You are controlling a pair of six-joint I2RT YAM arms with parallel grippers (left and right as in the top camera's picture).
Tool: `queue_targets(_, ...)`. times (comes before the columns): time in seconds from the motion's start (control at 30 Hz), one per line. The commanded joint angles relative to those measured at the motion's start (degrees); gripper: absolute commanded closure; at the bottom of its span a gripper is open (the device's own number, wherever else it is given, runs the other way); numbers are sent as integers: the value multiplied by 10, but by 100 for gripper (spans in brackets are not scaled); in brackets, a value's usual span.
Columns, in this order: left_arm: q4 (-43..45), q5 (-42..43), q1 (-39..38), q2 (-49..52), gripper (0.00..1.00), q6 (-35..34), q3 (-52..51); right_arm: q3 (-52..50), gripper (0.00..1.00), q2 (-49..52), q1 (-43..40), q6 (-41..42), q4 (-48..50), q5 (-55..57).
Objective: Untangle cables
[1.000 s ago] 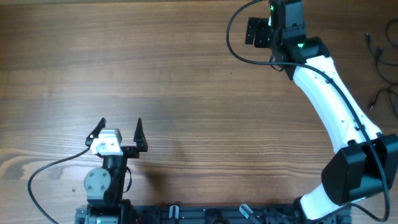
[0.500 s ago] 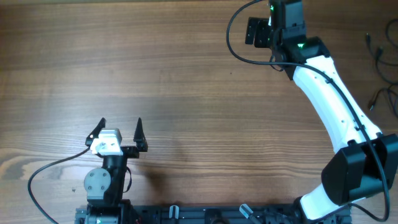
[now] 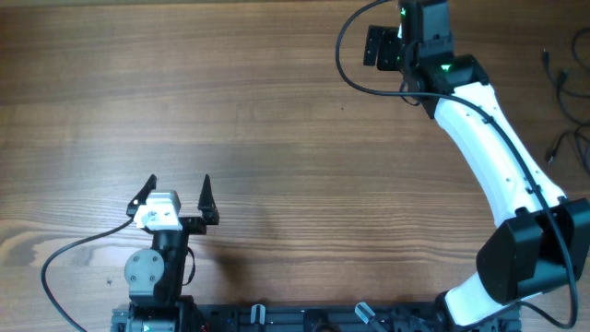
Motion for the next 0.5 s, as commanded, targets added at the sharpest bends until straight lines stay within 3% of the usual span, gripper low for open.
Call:
queue_targets(0.0,-2,-2,2,-6,0,11,-3,-2,0,5,2,1,2,10)
queue_targets(0.27,-2,-2,2,-6,0,10,-3,-2,0,-8,2,0,2,18)
queue_targets(0.47,-2,-2,2,-6,0,10,-3,-2,0,-63,1,-47,87,52)
